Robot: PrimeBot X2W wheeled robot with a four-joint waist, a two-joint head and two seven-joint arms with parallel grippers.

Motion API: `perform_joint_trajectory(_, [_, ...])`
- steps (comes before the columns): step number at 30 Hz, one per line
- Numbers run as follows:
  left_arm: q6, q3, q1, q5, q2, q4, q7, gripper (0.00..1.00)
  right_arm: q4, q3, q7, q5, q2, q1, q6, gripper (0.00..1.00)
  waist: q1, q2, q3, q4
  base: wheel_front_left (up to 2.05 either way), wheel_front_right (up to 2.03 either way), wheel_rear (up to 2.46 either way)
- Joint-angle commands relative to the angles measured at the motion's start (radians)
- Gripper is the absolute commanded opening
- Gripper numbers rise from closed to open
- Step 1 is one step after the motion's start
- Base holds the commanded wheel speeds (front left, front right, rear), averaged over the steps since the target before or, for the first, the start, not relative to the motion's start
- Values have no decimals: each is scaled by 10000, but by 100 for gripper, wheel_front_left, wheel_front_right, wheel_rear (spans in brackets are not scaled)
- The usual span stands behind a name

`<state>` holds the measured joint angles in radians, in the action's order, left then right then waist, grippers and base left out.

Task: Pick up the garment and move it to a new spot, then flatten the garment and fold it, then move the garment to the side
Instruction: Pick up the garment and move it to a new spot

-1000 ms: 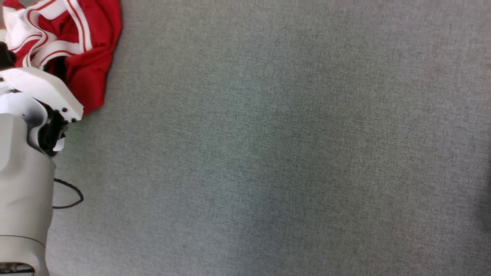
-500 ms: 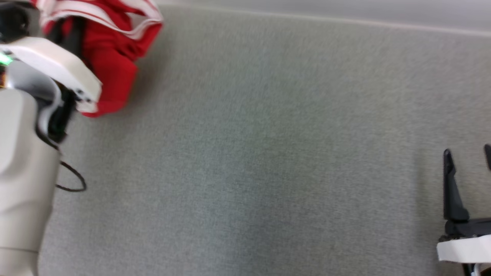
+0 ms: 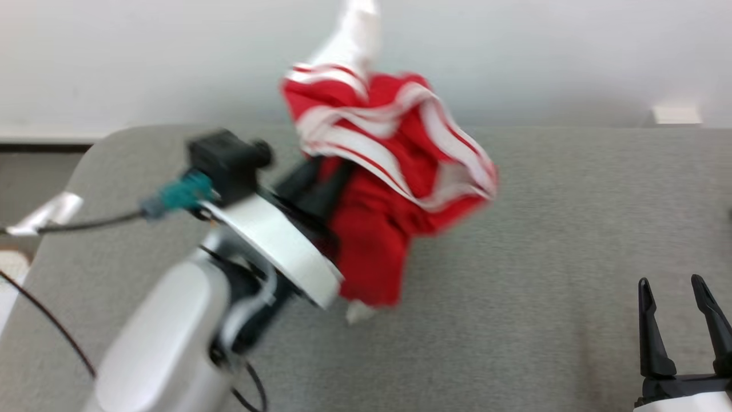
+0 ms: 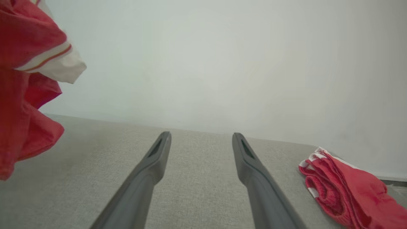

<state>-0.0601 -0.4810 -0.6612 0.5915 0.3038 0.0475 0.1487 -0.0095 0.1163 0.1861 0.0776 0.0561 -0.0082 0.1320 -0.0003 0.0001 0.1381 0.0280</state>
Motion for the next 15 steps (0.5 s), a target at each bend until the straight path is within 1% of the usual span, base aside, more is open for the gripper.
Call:
perform_joint_trajectory(1, [56, -162, 252, 82, -99, 449, 96, 0, 20, 36, 62, 87, -23, 108, -24, 100, 3, -1, -439, -566, 0, 0, 0])
perform_joint_trajectory(4, [127, -867, 737, 179, -494, 1459, 480, 0, 19, 51, 88, 78, -37, 154, -24, 100, 3, -1, -526, -891, 0, 0, 0])
perform_joint_trajectory(8, [259, -1712, 1387, 169, -827, 2013, 858, 0, 94, -21, 127, 160, -53, 187, -24, 100, 3, -1, -541, -1384, 0, 0, 0])
perform_joint_trajectory(12, [403, -2227, 2066, 50, -775, 1553, 945, 0, 268, -131, 225, 395, -54, 288, -24, 100, 3, -1, -455, -1804, 0, 0, 0])
perform_joint_trajectory(15, [566, -2260, 2394, -196, -564, 614, 805, 0, 426, -143, 304, 511, -52, 333, -24, 100, 3, -1, -379, -1991, 0, 0, 0])
